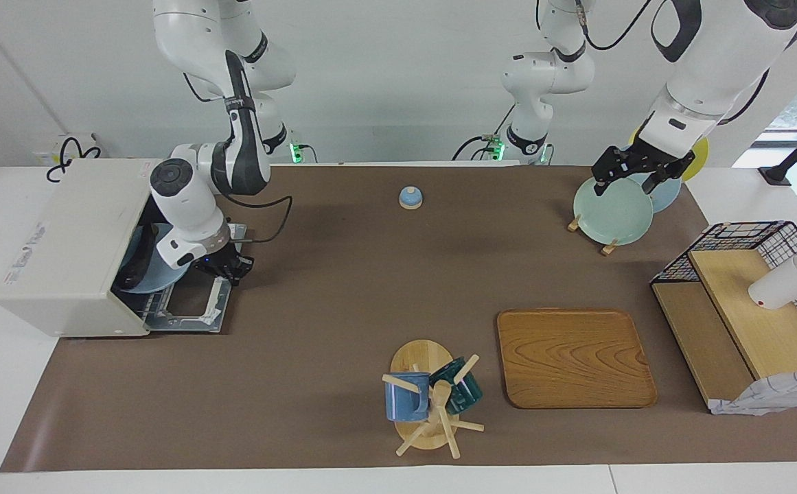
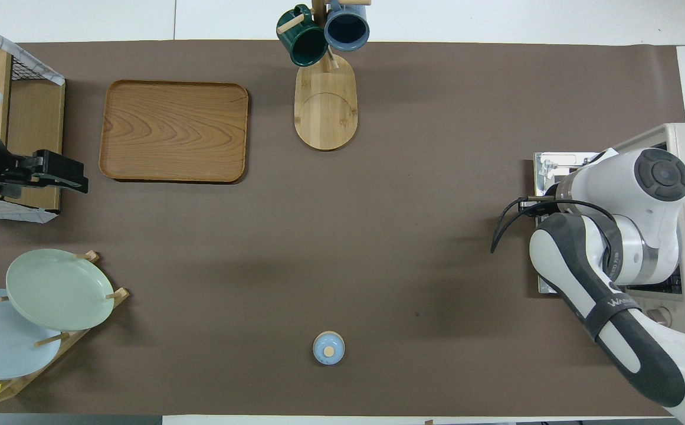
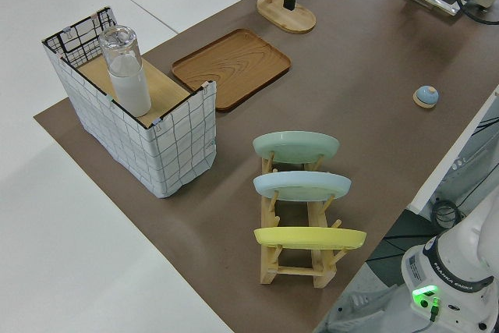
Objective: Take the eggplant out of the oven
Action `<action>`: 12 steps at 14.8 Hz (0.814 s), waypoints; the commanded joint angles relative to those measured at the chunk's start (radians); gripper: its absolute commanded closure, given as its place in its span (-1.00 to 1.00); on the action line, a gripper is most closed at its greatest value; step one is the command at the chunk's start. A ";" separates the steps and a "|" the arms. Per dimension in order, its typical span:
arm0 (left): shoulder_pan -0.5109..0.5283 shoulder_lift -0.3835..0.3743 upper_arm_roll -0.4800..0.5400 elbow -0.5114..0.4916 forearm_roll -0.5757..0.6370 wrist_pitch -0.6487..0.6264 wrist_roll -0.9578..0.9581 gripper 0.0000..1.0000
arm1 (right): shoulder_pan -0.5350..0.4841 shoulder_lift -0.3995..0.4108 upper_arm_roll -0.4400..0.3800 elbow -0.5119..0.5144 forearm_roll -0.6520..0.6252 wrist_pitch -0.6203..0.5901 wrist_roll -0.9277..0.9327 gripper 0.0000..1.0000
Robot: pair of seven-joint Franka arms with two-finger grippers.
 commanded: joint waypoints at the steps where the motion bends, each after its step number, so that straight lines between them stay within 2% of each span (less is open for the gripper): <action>1: 0.011 -0.003 -0.009 -0.002 -0.006 -0.008 -0.008 -1.00 | -0.031 -0.005 -0.029 -0.021 -0.029 0.010 0.002 1.00; 5: 0.011 -0.003 -0.009 -0.002 -0.006 -0.010 -0.010 -1.00 | 0.018 -0.003 -0.027 0.005 -0.028 -0.017 0.054 1.00; 6: 0.011 -0.003 -0.009 -0.002 -0.006 -0.008 -0.008 -1.00 | 0.020 -0.005 -0.027 0.037 -0.028 -0.060 0.054 1.00; 9: 0.011 -0.003 -0.009 -0.002 -0.006 -0.010 -0.008 -1.00 | 0.018 -0.016 -0.027 0.195 -0.028 -0.307 0.058 1.00; 10: 0.012 -0.003 -0.009 -0.002 -0.006 -0.008 -0.008 -1.00 | 0.011 -0.022 -0.029 0.238 -0.028 -0.373 0.060 0.69; 11: 0.011 -0.003 -0.009 -0.002 -0.006 -0.008 -0.010 -1.00 | 0.003 -0.038 -0.033 0.258 -0.029 -0.419 0.060 0.25; 12: 0.011 -0.003 -0.009 -0.002 -0.006 -0.008 -0.008 -1.00 | -0.009 -0.055 -0.038 0.260 -0.034 -0.447 0.063 0.05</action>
